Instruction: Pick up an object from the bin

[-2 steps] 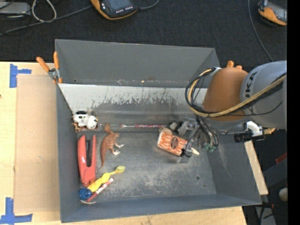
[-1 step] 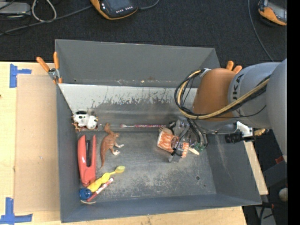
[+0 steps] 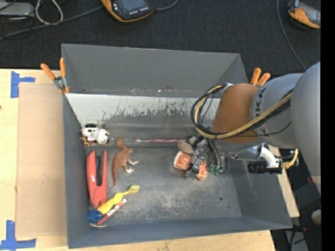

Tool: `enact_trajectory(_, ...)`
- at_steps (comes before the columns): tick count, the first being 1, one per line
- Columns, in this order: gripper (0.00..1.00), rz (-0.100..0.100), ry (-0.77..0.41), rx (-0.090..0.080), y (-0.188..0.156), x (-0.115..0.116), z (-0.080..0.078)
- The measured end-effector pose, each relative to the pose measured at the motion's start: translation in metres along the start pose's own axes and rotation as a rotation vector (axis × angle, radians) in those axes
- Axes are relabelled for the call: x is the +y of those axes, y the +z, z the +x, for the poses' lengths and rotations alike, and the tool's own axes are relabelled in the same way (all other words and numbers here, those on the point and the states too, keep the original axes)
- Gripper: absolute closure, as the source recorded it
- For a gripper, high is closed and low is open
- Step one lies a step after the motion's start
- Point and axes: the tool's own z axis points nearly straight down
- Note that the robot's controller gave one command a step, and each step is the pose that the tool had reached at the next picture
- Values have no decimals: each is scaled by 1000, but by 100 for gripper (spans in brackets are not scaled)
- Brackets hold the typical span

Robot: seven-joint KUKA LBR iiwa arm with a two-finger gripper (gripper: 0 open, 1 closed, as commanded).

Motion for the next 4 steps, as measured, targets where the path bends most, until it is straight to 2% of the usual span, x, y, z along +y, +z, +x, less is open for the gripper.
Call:
enact_trajectory(1, 100, 0, -1, 0, 0, 0, 0)
enact_trajectory(2, 100, 2, 5, 4, -65, -7, 3)
enact_trajectory(3, 100, 1, 28, 2, -129, -3, 4)
enact_trajectory(4, 100, 0, 81, 0, -64, 10, -16)
